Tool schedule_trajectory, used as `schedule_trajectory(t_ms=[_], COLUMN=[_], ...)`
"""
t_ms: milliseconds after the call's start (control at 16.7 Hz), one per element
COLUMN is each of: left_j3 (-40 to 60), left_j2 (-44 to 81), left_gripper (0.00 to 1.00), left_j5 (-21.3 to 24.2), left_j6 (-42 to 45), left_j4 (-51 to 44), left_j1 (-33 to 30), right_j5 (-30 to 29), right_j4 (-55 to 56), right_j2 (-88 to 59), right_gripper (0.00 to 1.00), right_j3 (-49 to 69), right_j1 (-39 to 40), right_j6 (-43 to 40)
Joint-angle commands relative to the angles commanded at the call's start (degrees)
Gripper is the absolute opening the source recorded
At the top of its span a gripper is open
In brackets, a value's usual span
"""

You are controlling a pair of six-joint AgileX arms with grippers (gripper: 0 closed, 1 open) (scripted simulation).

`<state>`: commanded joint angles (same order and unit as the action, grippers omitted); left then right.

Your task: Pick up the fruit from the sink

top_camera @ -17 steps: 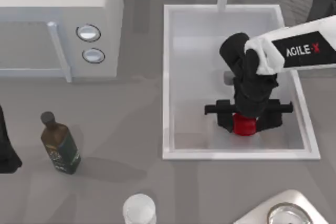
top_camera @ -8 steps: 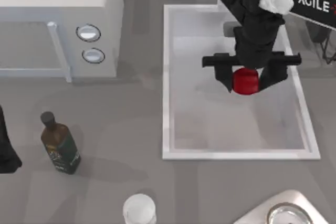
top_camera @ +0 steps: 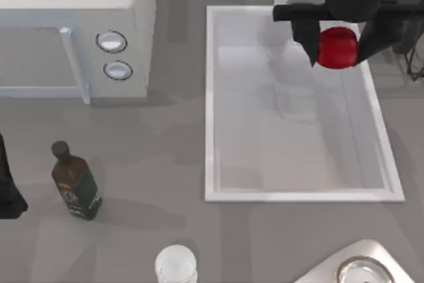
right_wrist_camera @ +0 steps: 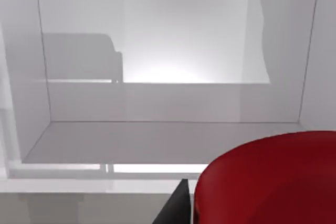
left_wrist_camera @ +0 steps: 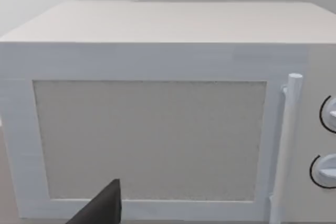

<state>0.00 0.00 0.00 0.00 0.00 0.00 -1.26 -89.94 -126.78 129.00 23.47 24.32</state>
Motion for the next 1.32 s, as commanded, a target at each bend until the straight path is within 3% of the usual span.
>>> schedule_trajectory(t_ms=[420, 1020, 1320], left_j3=[0.0, 0.0, 0.0], left_j2=[0.0, 0.0, 0.0], left_gripper=[1.00, 1.00, 1.00], left_j5=[0.0, 0.0, 0.0], left_j6=[0.0, 0.0, 0.0], left_j4=[0.0, 0.0, 0.0], left_j1=[0.0, 0.0, 0.0], right_j5=[0.1, 1.1, 1.1], right_j4=[0.2, 8.3, 8.7], right_j2=[0.7, 15.4, 16.0], right_gripper=[0.00, 0.00, 0.00], right_j3=[-0.7, -26.1, -27.3], right_j1=[-0.6, -20.6, -21.6], right_j6=[-0.8, -20.5, -21.6])
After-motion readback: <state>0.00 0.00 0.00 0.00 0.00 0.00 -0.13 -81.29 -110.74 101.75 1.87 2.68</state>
